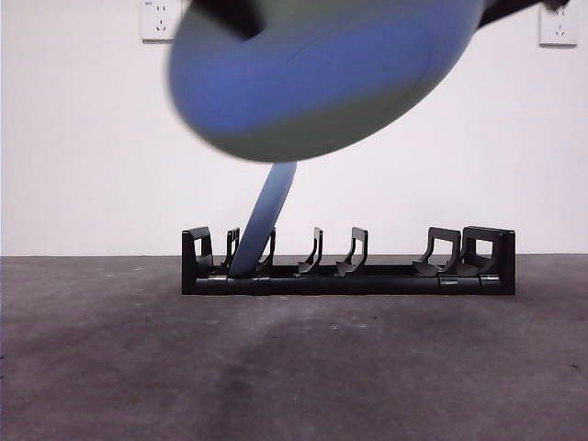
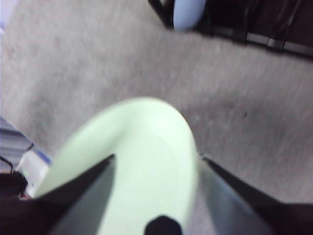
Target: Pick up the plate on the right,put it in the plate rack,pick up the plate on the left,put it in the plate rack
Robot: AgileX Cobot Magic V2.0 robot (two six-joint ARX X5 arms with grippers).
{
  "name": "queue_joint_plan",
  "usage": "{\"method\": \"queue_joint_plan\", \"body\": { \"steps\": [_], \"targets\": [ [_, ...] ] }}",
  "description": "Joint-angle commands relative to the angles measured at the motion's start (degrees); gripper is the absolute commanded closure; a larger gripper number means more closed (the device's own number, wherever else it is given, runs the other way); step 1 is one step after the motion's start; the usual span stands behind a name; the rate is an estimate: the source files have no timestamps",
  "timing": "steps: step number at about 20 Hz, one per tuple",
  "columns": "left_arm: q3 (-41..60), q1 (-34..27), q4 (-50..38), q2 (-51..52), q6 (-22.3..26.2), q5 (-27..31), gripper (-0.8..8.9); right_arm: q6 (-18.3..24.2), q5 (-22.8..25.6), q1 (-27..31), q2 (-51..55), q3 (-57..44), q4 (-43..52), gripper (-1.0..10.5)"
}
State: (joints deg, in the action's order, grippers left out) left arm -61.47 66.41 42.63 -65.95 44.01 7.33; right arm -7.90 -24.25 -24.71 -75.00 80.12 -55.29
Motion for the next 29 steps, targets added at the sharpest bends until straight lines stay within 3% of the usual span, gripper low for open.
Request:
{"method": "queue_joint_plan", "body": {
  "steps": [1,6,10,17,26,29],
  "targets": [
    [0.17,-0.61,-5.29,-0.24,-4.66,-2.16,8.22,0.61,1.03,0.48,3.06,3.13,0.42,5.3],
    [0.17,-6.29,-23.26,-2.64,-17.27,-8.72,8.22,0.61,9.29,0.79,13.14,10.32,-0.31,5.4],
    [0.17,-12.92,-40.92,-8.11,-28.37,-11.96,8.22,0.76,11.26,0.79,20.65,11.02,-3.91,5.4],
    [-0.04,-19.12,-59.25,-17.59,-39.39,-15.26,8.22,2.05,12.28,0.76,24.7,11.02,-12.37,5.4],
    [-11.02,-21.92,-60.04,-31.32,-41.51,-14.56,8.22,3.43,12.31,0.76,26.21,10.99,-20.2,5.4],
    [-14.82,-22.6,-59.8,-35.67,-41.51,-11.5,8.22,4.15,12.33,0.76,26.21,10.99,-22.75,5.4]
  ]
}}
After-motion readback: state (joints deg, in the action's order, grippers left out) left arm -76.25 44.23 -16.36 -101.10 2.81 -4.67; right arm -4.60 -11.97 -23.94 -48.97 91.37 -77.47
